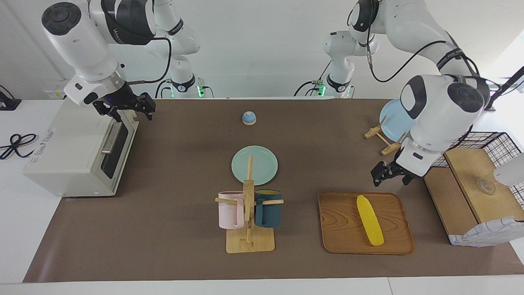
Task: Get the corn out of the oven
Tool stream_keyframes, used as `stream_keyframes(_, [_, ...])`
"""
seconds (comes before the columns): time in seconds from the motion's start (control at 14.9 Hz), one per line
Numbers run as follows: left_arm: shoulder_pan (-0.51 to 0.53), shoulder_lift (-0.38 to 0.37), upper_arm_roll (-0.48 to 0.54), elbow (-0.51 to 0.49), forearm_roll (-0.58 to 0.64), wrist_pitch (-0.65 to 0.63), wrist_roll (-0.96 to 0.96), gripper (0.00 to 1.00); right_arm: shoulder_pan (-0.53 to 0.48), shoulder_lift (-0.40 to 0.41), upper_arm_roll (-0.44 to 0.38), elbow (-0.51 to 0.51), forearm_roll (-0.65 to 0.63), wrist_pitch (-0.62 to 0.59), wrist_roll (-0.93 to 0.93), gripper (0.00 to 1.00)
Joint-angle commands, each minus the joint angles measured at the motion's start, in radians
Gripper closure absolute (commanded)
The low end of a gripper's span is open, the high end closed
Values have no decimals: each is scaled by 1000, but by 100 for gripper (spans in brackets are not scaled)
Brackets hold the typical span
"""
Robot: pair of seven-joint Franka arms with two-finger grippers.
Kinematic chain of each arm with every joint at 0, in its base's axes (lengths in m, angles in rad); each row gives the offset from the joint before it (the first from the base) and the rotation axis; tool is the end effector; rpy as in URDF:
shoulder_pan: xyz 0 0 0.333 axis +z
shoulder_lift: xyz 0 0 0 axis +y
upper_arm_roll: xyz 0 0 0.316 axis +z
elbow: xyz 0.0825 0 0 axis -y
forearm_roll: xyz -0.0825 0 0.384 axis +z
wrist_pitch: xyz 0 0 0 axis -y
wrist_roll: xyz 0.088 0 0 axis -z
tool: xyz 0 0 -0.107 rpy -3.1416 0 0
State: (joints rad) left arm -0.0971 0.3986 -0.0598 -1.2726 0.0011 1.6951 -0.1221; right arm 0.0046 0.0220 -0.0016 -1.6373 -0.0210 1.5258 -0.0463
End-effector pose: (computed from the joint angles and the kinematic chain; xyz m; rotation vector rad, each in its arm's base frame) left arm 0.6723 -0.0984 0.5313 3.1158 -0.0467 0.0332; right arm 0.5522 -0.0007 0.5776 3.1155 0.0775 -0.2090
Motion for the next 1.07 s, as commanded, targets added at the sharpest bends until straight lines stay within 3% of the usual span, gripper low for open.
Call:
stream_keyframes(0.0, [5, -134, 9, -74, 7, -119, -11, 0, -8, -14, 3, -10, 23, 13, 26, 0])
stream_keyframes(0.2, [11, -254, 18, -155, 7, -199, -13, 0, -8, -14, 3, -10, 23, 25, 25, 0])
stream_keyframes(0.54, [10, -446, 17, -376, 7, -195, -36, 0, -2, -13, 5, -2, 21, 27, 25, 0])
stream_keyframes(1.0, [8, -446, 12, -410, -15, -81, -25, 0, -6, -11, 6, -2, 21, 24, 23, 0])
